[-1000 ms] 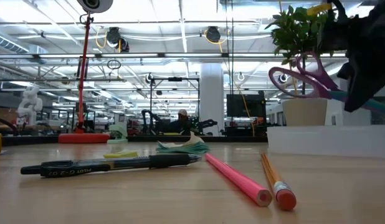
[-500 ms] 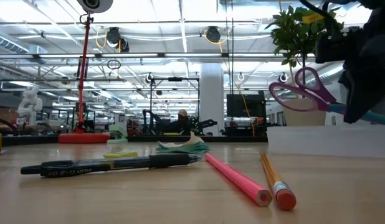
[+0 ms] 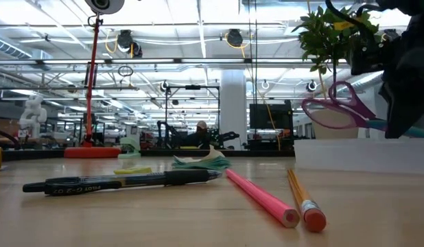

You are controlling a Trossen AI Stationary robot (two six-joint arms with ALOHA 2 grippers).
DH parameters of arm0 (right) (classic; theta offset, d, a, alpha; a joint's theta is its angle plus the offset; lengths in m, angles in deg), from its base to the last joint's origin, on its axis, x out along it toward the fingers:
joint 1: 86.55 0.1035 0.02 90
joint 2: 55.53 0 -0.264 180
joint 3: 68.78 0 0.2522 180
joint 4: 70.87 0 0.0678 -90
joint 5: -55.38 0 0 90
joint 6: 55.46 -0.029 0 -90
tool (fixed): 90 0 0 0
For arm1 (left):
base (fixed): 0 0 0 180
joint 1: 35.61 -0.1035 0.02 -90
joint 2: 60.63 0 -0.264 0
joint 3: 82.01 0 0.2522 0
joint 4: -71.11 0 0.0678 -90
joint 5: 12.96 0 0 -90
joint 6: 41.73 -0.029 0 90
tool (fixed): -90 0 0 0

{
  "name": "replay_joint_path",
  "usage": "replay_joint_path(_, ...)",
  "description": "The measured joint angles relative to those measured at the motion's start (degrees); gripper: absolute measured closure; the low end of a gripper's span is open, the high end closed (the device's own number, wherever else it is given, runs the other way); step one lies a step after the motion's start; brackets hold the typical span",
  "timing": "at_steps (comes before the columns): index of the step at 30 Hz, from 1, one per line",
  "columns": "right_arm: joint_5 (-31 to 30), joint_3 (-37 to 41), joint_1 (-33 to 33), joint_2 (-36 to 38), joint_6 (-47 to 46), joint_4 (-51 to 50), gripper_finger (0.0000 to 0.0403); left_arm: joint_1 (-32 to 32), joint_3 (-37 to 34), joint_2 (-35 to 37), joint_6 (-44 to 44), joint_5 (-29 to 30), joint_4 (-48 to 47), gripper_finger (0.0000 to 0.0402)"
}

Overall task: Pack school essentials
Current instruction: Put the scissors into the supply box

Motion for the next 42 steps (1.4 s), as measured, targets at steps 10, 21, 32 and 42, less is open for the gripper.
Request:
replay_joint_path(10, 0.1, 1.7, 0.0, 0.0, -0.5, 1.0, 0.0355, 0.0, 0.0, 0.0, 0.0, 0.0, 0.0, 0.0176)
replay_joint_path(21, -0.1, 1.7, 0.0, 0.0, -0.5, 0.9, 0.0317, 0.0, 0.0, 0.0, 0.0, 0.0, 0.0, 0.0176)
replay_joint_path(32, 1.6, 1.7, 0.0, 0.0, -0.2, 2.9, 0.0290, 0.0, 0.0, 0.0, 0.0, 0.0, 0.0, 0.0176)
replay_joint_path(42, -1.8, 1.7, 0.2, 0.0, 7.7, 6.2, 0.0267, 0.0, 0.0, 0.0, 0.0, 0.0, 0.0, 0.0176)
